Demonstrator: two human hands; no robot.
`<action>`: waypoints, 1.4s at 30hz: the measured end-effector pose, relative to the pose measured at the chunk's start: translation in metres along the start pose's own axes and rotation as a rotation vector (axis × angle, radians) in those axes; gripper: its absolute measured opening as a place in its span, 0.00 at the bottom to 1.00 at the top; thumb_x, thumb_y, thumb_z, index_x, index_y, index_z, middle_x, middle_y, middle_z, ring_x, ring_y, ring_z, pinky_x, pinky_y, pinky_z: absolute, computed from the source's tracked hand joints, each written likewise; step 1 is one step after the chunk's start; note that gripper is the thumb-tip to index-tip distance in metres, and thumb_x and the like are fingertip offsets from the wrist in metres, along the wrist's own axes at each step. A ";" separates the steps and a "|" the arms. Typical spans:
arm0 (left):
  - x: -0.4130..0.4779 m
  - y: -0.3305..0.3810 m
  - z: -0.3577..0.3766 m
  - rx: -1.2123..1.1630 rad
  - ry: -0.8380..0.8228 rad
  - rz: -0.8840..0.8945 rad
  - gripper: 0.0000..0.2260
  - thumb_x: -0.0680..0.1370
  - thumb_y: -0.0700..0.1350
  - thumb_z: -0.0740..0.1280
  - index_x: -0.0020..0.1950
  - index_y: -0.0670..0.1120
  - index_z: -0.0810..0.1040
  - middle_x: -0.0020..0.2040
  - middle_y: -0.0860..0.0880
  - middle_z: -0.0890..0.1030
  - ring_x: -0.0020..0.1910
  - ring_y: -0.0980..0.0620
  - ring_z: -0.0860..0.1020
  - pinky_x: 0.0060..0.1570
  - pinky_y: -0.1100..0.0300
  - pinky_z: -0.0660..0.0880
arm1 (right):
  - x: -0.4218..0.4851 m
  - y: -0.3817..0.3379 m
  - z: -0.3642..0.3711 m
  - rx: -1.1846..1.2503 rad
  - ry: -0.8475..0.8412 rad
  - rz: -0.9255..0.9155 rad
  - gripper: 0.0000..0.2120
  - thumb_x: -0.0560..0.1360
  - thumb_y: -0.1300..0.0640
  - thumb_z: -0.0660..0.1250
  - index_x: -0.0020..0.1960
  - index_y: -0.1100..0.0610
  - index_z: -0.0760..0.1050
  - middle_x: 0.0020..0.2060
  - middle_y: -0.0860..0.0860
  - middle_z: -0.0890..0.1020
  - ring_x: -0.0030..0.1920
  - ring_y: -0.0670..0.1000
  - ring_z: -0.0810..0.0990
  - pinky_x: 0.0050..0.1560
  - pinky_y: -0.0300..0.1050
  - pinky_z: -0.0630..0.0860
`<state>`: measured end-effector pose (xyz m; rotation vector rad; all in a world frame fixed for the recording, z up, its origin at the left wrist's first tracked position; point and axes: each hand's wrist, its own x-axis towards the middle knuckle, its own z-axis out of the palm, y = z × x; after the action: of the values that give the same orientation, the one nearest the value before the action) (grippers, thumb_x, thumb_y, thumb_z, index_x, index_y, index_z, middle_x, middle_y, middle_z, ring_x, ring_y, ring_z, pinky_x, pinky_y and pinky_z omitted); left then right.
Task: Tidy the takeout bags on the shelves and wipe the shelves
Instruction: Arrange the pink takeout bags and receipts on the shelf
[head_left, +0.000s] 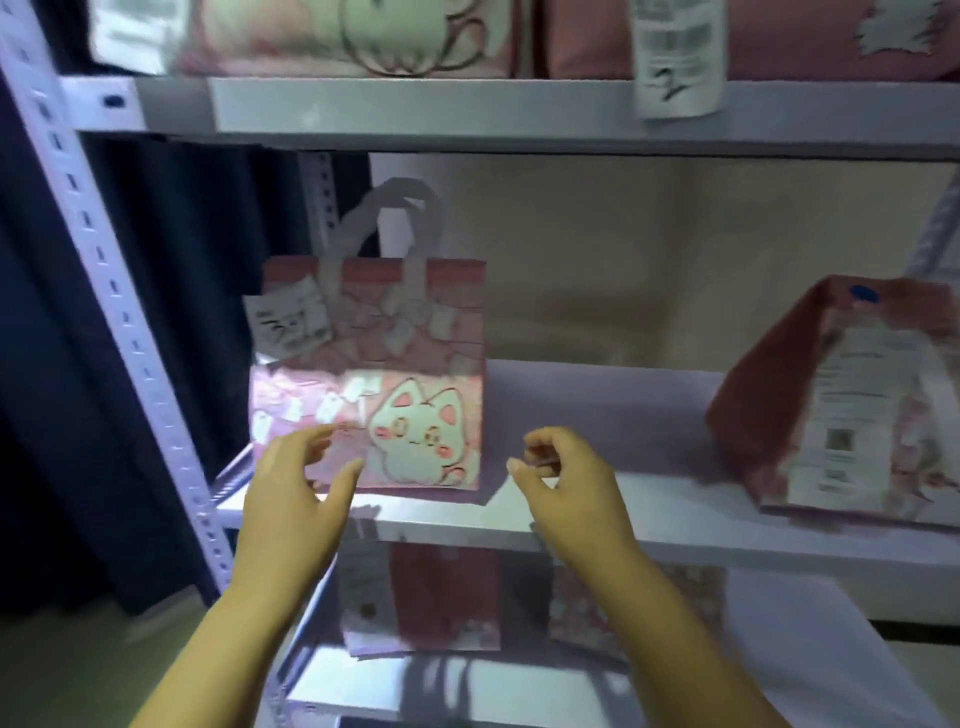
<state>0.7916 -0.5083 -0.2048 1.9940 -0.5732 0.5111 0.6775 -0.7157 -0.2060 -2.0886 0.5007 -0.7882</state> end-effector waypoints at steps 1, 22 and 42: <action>0.004 -0.009 -0.007 0.040 0.004 -0.012 0.19 0.73 0.43 0.71 0.62 0.46 0.73 0.57 0.48 0.73 0.56 0.47 0.74 0.54 0.51 0.74 | 0.002 -0.004 0.013 -0.011 -0.022 0.026 0.14 0.74 0.49 0.67 0.58 0.49 0.72 0.54 0.45 0.77 0.52 0.47 0.76 0.48 0.54 0.79; 0.018 -0.025 0.026 -0.068 -0.153 -0.021 0.20 0.74 0.45 0.69 0.65 0.46 0.70 0.57 0.50 0.72 0.53 0.58 0.67 0.54 0.60 0.67 | -0.006 0.013 0.007 -0.056 0.156 0.189 0.21 0.74 0.50 0.67 0.65 0.46 0.67 0.60 0.45 0.75 0.58 0.48 0.76 0.56 0.55 0.77; -0.055 0.081 0.128 -0.207 -0.301 0.040 0.28 0.74 0.48 0.68 0.72 0.54 0.61 0.69 0.55 0.68 0.65 0.54 0.69 0.63 0.52 0.70 | -0.016 0.089 -0.134 -0.101 0.191 0.212 0.29 0.74 0.53 0.66 0.72 0.54 0.61 0.67 0.52 0.71 0.66 0.52 0.71 0.62 0.57 0.73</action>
<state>0.7149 -0.6459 -0.2380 1.8749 -0.8177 0.1660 0.5680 -0.8329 -0.2226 -2.0197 0.8672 -0.8557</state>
